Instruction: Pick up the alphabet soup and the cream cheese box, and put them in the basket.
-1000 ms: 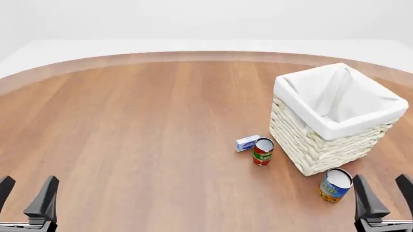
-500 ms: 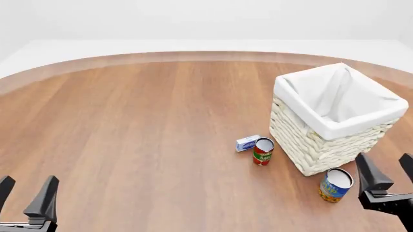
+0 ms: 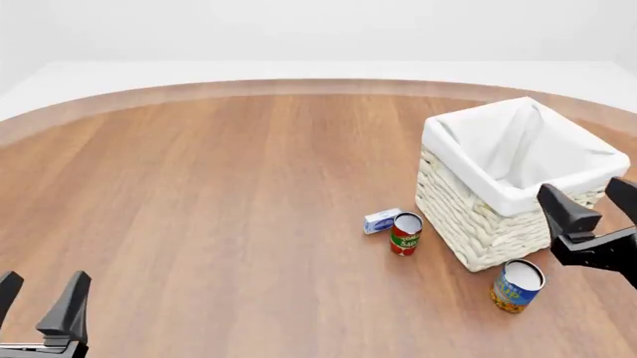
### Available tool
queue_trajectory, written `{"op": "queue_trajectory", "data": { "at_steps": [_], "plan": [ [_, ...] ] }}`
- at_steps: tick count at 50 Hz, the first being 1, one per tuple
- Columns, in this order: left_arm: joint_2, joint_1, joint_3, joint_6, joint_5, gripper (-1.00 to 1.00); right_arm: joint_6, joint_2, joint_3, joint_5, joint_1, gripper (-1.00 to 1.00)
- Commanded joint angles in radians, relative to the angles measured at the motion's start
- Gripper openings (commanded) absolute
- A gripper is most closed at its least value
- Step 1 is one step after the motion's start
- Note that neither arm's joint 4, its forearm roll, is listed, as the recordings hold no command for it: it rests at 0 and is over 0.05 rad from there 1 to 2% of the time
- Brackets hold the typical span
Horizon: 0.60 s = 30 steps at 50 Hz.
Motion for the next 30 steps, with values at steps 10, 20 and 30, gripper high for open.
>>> {"op": "queue_trajectory", "data": {
  "at_steps": [10, 20, 30],
  "plan": [
    [0.000, 0.000, 0.000, 0.000, 0.000, 1.00, -0.093, 0.178, -0.239, 0.120, 0.094, 1.00],
    [0.000, 0.000, 0.000, 0.000, 0.000, 1.00, -0.200, 0.296, -0.333, 0.151, 0.172, 1.00],
    [0.000, 0.000, 0.000, 0.000, 0.000, 1.00, -0.265, 0.384, -0.385, 0.165, 0.220, 1.00]
  ]
}}
